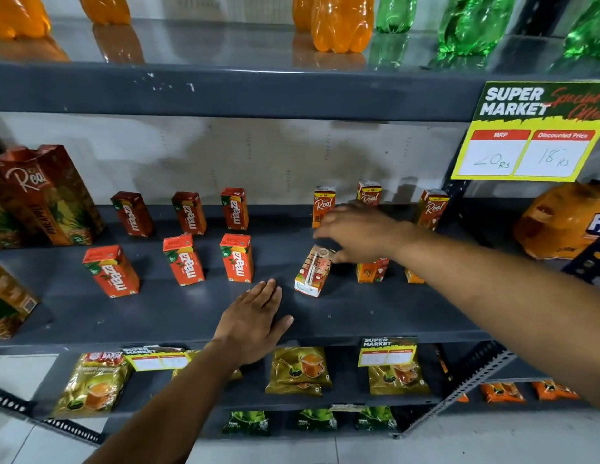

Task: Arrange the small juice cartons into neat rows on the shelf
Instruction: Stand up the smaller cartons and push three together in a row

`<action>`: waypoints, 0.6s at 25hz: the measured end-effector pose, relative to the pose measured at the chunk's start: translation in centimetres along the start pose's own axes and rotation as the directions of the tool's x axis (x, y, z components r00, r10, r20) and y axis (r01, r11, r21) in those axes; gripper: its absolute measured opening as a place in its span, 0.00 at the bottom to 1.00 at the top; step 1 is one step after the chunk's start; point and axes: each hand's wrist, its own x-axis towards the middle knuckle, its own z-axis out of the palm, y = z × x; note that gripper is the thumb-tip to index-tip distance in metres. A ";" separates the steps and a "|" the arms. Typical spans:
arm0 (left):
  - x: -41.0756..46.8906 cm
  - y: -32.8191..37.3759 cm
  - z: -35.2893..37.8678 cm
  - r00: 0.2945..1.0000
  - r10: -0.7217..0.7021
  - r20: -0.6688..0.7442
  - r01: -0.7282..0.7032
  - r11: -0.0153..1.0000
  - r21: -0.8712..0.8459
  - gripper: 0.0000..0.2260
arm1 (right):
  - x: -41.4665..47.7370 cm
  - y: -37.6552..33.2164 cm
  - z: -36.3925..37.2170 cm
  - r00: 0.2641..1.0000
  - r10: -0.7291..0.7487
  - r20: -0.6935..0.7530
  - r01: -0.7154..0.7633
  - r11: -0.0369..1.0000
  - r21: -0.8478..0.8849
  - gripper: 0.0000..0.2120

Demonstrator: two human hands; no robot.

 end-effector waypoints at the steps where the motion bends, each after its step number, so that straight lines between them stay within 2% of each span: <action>1: -0.3 -0.2 0.0 1.000 0.015 -0.010 -0.016 1.000 -0.005 0.34 | 0.6 -0.9 0.5 0.997 -0.071 0.022 0.073 0.996 -0.052 0.23; 5: -0.5 0.0 0.3 0.999 -0.011 -0.049 0.011 1.000 -0.002 0.37 | 2.6 -3.9 2.9 0.962 -0.261 0.076 0.272 0.940 -0.208 0.22; 8: -0.3 -0.2 0.5 0.999 -0.019 -0.048 0.018 1.000 -0.020 0.38 | 3.2 -4.9 4.2 0.945 -0.294 0.142 0.319 0.922 -0.217 0.22; 11: -0.3 -0.2 0.7 0.998 -0.010 -0.062 0.008 1.000 -0.026 0.38 | 3.6 -4.6 3.3 0.981 -0.184 0.062 0.192 0.962 -0.193 0.22; 13: -0.3 -0.2 0.8 0.998 -0.006 -0.065 0.004 0.999 -0.034 0.39 | 4.0 -3.9 2.0 0.999 -0.034 -0.032 0.027 0.977 -0.212 0.26; 15: -0.3 -0.2 0.7 0.998 -0.006 -0.065 0.004 0.999 -0.043 0.40 | 4.2 -3.2 0.7 0.986 0.148 -0.074 -0.159 0.971 -0.178 0.28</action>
